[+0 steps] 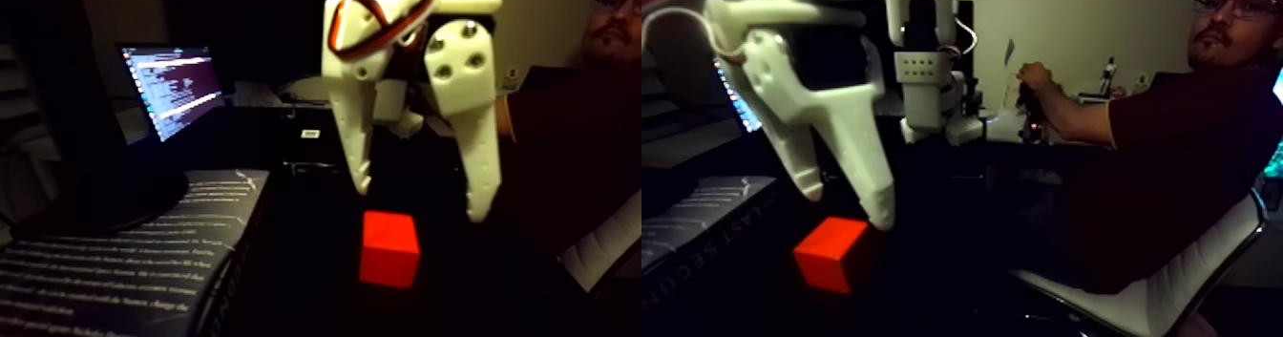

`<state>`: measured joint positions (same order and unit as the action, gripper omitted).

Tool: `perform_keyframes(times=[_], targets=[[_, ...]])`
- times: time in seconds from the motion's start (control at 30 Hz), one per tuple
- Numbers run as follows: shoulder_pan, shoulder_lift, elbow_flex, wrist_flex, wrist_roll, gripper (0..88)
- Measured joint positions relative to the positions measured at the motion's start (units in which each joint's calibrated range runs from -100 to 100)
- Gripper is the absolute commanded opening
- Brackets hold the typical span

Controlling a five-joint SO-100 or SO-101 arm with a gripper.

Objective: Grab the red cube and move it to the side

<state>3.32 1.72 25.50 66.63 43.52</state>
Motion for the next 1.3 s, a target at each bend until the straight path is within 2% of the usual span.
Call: perform_keyframes(times=[0.33,0.97,1.3], targets=[[0.0,0.0,0.0,-0.08,0.47,34.1],[2.08,5.72,-1.18,-6.94,0.52,33.8],[2.93,7.07,-1.18,-6.94,2.31,33.6]])
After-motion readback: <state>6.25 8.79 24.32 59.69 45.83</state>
